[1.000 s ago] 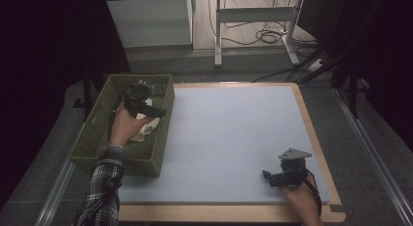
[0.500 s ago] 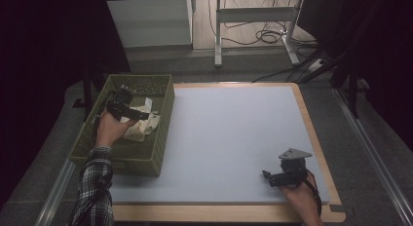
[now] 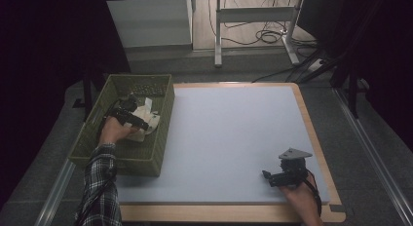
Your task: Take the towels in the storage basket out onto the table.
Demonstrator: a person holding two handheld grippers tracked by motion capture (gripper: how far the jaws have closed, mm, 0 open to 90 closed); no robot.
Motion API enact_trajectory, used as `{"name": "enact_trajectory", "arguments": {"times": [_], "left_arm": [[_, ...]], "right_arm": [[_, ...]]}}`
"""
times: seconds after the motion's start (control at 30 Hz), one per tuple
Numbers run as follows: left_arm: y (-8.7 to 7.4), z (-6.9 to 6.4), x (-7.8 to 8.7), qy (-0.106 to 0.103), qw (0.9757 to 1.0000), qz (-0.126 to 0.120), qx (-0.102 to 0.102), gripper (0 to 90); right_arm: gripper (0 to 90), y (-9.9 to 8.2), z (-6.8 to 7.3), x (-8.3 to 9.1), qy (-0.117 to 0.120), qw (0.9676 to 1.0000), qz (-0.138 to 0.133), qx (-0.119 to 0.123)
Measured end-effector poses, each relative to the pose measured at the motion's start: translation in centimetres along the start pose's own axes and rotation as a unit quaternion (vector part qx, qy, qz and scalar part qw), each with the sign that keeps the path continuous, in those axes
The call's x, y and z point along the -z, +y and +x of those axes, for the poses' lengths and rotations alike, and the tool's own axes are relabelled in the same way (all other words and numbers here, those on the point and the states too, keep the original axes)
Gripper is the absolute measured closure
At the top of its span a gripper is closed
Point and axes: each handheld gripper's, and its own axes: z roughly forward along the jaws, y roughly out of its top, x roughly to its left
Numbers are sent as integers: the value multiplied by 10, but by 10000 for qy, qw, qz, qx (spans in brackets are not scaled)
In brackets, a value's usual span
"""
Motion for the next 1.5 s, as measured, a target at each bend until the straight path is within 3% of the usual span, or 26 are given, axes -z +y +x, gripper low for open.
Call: {"name": "enact_trajectory", "arguments": {"times": [0.1,0.27,0.33,0.4,0.43,0.5,0.53,0.57,0.63,0.67,0.73,0.8,0.87,0.93,0.97,1.0,1.07,1.27,1.5], "left_arm": [[0,0,-6,-51,9998,178,24,24],[-1,-6,-18,-11,9974,674,-254,67],[-1,-6,-17,-47,9974,671,-244,94],[-2,-6,-14,-104,9974,678,-231,196],[-2,-6,-14,-104,9974,678,-231,306],[-3,-4,-11,-144,9975,652,-216,388],[-3,-4,-11,-68,9976,653,-203,388],[-3,-4,-9,-45,9974,676,-253,496],[-3,-5,-7,60,9970,679,-378,543],[-3,-3,-6,95,9970,691,-328,723],[-4,-1,-6,53,9973,681,-264,738],[-4,5,-5,-120,9978,648,3,757],[-5,8,-4,-193,9980,601,98,762],[-5,6,0,-126,9988,464,16,761],[-5,6,0,-126,9988,464,16,761],[-5,5,6,-135,9995,284,16,760],[-5,6,8,-195,9996,168,65,759],[-9,5,17,-434,9989,-136,145,754],[-8,2,39,-428,9977,-511,102,749]], "right_arm": [[0,0,0,0,0,10000,0,1],[0,0,0,0,0,10000,1,1],[0,0,0,0,-1,10000,0,2],[0,0,0,0,0,10000,0,2],[0,0,0,0,0,10000,0,2],[0,0,0,0,1,10000,-1,1],[0,0,0,0,-1,10000,1,1],[0,0,0,0,0,10000,-1,1],[0,0,0,0,0,10000,1,1],[0,0,0,0,1,10000,2,1],[0,0,0,0,-1,10000,2,1],[0,0,0,0,-1,10000,1,1],[0,0,0,0,1,10000,0,2],[0,0,0,0,3,10000,0,0],[0,0,0,0,3,10000,0,0],[0,0,0,0,3,10000,0,0],[0,0,0,0,2,10000,0,0],[0,0,0,0,2,10000,0,0],[0,0,0,0,0,10000,-1,2]]}}
